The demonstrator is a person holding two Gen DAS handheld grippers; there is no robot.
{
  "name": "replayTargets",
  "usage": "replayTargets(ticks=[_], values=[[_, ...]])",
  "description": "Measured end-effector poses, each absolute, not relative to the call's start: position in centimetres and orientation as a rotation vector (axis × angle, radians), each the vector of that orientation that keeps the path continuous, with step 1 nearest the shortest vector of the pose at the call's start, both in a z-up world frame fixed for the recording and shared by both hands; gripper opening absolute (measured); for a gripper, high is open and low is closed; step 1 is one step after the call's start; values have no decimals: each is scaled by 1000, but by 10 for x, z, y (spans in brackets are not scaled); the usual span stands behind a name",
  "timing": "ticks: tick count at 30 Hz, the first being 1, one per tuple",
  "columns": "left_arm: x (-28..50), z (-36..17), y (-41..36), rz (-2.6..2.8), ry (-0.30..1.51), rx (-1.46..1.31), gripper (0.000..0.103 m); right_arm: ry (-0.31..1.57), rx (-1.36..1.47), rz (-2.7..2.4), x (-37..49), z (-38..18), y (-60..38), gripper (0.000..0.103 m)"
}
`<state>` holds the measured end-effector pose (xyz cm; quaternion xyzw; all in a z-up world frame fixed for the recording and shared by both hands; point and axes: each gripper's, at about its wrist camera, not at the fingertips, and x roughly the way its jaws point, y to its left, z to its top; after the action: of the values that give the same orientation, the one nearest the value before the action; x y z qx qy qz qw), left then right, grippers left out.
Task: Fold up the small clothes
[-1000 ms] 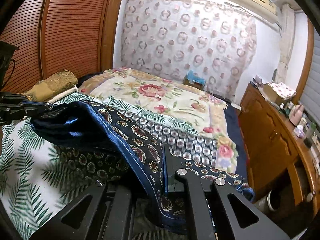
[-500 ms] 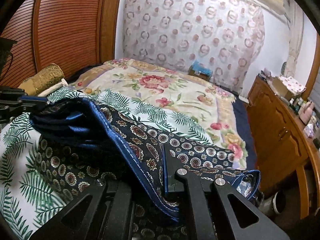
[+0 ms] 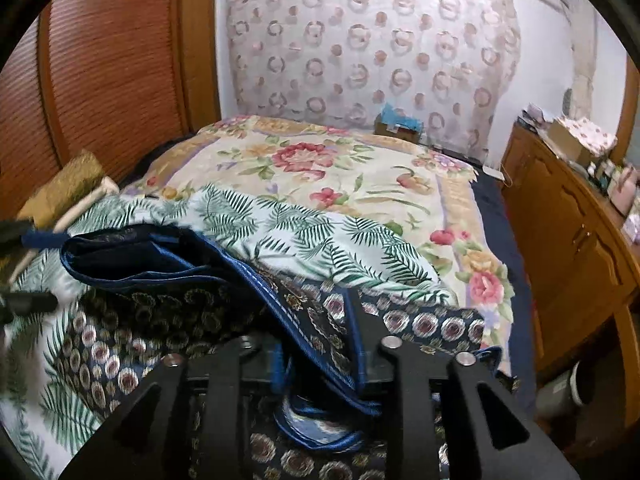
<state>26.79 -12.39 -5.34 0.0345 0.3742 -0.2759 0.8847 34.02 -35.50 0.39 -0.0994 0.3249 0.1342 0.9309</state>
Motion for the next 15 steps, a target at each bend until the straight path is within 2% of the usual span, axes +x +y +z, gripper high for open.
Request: replayTargets(ticks=[7, 15], values=[[300, -67, -125, -533, 839, 49, 78, 618, -156, 143, 342, 26, -376, 43], [324, -81, -131, -535, 891, 32, 78, 607, -103, 96, 304, 39, -417, 50]])
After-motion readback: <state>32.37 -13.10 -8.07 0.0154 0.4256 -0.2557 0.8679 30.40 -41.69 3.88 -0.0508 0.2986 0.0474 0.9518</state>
